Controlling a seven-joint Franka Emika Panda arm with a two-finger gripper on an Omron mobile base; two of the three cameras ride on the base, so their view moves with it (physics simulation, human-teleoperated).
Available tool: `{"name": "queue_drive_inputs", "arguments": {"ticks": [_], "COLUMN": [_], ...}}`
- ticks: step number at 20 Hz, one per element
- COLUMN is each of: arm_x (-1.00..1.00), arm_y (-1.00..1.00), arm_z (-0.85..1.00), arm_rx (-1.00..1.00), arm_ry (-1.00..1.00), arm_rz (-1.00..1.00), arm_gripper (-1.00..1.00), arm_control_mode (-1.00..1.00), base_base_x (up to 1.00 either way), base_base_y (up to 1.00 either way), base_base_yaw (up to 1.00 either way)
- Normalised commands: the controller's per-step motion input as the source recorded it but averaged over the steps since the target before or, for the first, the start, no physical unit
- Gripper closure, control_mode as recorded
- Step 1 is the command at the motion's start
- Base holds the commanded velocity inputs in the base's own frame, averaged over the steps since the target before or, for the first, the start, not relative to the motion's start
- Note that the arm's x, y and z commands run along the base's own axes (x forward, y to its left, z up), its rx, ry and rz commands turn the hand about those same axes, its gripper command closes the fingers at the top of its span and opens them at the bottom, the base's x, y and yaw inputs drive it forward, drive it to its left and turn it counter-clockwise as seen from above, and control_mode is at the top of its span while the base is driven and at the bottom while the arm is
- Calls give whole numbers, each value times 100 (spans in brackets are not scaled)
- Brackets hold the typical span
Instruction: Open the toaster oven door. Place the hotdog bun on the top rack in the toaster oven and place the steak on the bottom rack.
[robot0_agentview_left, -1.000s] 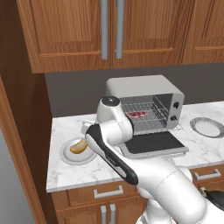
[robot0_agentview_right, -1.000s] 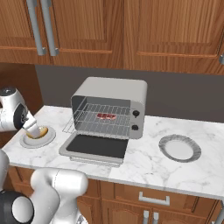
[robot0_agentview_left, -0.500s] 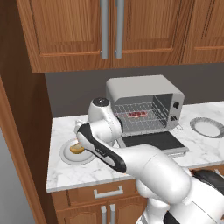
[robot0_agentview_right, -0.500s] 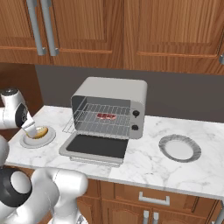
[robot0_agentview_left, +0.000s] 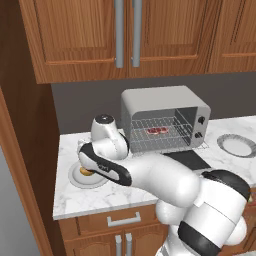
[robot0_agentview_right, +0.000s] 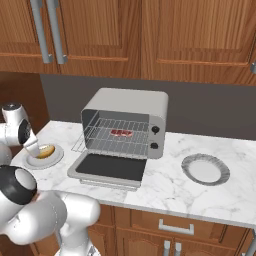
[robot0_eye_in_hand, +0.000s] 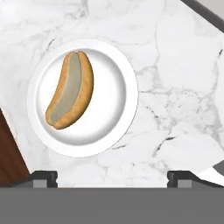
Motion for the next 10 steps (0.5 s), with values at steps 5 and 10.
{"name": "queue_drive_inputs", "arguments": {"ticks": [5,10], "arm_x": [24,23], "arm_y": [7,4], "arm_z": [-22,-22], "arm_rx": [0,0], "arm_ry": [9,9], "arm_rz": [-2,-3], "arm_gripper": [-100,-100], "arm_control_mode": [-100,-100], "base_base_x": [0,0], "base_base_y": [0,0], "base_base_yaw": [0,0]}}
